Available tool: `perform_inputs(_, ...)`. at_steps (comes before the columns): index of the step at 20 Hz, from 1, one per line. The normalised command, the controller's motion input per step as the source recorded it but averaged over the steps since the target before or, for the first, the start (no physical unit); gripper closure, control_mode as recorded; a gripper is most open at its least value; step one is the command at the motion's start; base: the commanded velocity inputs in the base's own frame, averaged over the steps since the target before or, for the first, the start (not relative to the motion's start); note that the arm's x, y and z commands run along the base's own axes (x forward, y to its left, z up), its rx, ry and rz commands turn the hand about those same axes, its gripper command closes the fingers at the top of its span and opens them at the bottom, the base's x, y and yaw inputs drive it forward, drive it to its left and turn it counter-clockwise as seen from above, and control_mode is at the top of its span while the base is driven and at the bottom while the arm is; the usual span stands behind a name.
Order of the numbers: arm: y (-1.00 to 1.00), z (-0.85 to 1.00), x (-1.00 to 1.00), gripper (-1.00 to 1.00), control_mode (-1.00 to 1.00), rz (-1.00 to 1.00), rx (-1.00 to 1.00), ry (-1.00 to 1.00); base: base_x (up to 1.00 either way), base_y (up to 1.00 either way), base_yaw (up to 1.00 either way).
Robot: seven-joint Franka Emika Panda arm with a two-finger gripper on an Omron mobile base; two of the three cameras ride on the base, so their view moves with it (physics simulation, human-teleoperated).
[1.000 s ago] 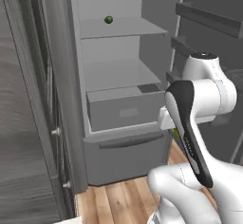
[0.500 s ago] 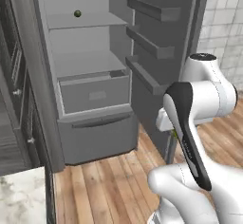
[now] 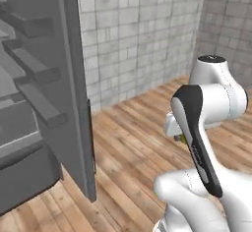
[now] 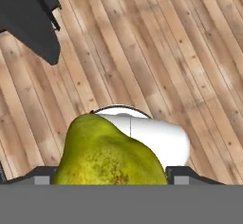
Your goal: Pick up the pear and kiwi from the fridge and place one fruit on each plate on the dining counter.
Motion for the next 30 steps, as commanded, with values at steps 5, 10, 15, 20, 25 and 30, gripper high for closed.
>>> perform_inputs(5,0.00,0.00,0.00,1.00,1.00,0.00,0.00,0.00,0.00,-0.80,-0.78)
perform_inputs(10,0.00,0.00,0.00,1.00,1.00,0.00,0.00,0.00,0.00,-0.78,-0.79)
perform_inputs(15,0.00,0.00,0.00,1.00,1.00,0.00,0.00,0.00,0.12,-0.76,-0.74)
perform_inputs(20,0.00,0.00,0.00,1.00,1.00,0.00,0.00,0.00,0.52,-0.67,-0.63)
perform_inputs(25,0.00,0.00,0.00,1.00,1.00,0.00,0.00,0.00,0.69,-0.41,-0.62)
perform_inputs(30,0.00,0.00,0.00,1.00,1.00,0.00,0.00,0.00,0.89,-0.22,-0.57)
